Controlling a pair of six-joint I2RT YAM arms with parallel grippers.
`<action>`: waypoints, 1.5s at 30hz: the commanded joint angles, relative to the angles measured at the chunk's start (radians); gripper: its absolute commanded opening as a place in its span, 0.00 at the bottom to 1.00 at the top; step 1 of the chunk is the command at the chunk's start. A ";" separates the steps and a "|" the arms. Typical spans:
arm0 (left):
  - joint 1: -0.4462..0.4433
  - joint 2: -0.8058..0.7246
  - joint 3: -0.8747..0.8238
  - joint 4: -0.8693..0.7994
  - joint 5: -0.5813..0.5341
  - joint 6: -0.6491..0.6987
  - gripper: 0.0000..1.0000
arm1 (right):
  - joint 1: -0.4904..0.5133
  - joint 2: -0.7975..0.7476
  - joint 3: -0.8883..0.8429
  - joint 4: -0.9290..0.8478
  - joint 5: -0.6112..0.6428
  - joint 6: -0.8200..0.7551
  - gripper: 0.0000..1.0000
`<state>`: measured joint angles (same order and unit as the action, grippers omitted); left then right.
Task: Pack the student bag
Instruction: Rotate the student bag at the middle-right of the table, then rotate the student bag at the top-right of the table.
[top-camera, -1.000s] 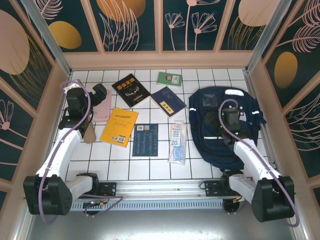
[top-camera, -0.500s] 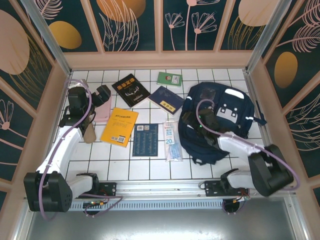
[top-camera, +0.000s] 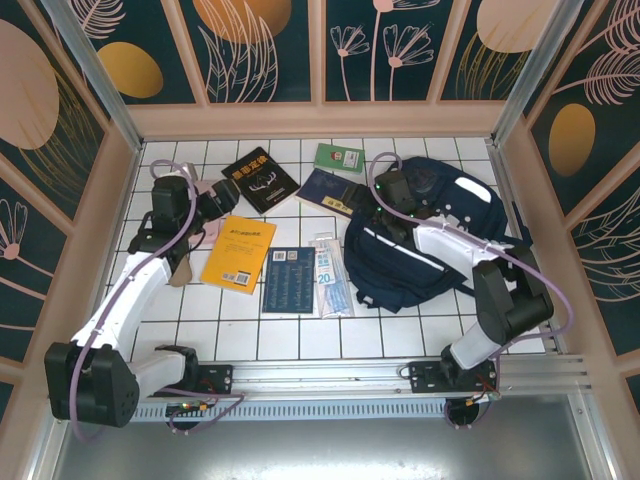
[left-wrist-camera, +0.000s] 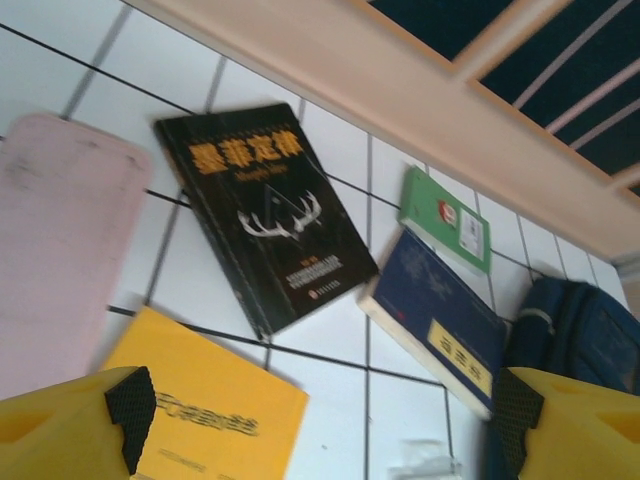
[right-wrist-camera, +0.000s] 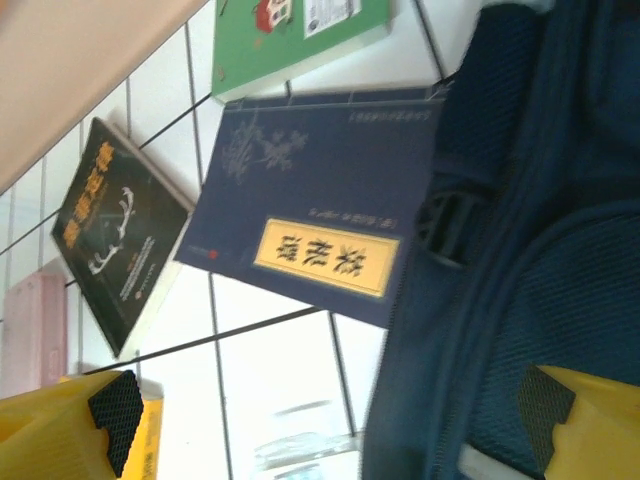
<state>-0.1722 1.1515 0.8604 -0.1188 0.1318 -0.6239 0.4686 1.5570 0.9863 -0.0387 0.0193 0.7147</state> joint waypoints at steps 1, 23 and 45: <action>-0.088 0.007 -0.029 0.013 0.014 -0.061 0.89 | -0.058 -0.096 -0.017 -0.143 0.078 -0.117 0.99; -0.627 0.739 0.417 -0.063 0.086 -0.216 0.76 | -0.303 -0.473 -0.383 -0.215 0.123 -0.154 0.99; -0.639 0.858 0.689 -0.288 -0.062 -0.111 0.00 | -0.304 -0.556 -0.356 -0.257 0.165 -0.109 0.99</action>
<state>-0.8139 2.0693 1.4635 -0.3405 0.1555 -0.7929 0.1699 1.0359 0.5999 -0.2668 0.1547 0.5865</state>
